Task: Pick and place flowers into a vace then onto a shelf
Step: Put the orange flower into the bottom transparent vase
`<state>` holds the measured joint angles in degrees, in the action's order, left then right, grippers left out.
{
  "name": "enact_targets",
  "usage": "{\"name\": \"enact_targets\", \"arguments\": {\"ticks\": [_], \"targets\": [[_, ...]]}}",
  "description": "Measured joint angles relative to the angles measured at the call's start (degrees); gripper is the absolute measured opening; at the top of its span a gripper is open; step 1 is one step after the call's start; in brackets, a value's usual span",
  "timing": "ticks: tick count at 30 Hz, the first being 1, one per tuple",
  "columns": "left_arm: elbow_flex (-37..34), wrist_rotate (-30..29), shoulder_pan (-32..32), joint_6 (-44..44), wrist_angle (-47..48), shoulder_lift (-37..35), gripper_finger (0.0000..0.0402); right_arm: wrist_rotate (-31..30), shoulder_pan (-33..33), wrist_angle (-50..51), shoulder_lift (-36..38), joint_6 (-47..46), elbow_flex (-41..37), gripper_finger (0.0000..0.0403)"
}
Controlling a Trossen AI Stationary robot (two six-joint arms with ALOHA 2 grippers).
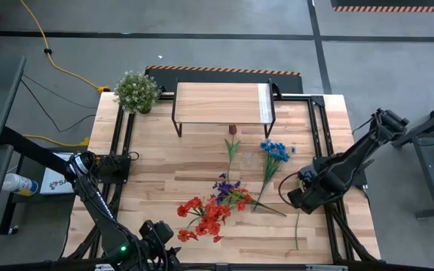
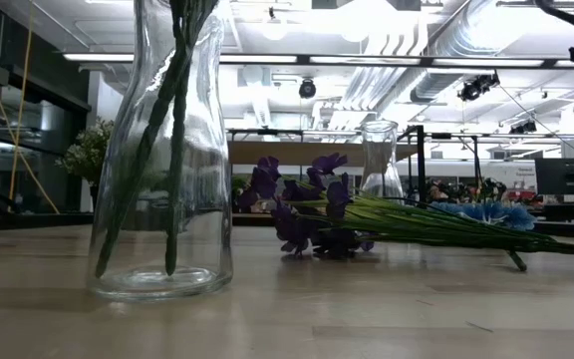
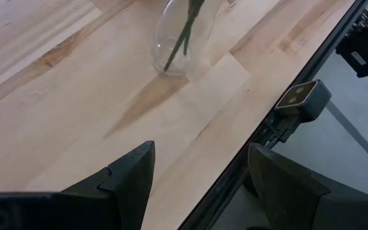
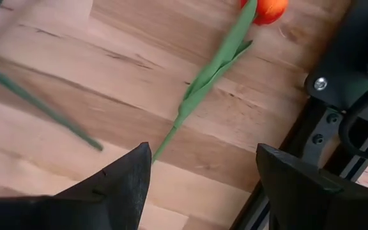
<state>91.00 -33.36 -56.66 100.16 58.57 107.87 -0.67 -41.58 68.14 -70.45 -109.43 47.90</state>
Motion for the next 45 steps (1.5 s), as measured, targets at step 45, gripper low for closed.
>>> {"name": "enact_targets", "arguments": {"ticks": [45], "targets": [[0.0,-0.24,0.0,0.0,-1.42,0.0,0.0282,2.78,2.56,-28.63,-2.93,7.85,-18.95,0.0271]]}}
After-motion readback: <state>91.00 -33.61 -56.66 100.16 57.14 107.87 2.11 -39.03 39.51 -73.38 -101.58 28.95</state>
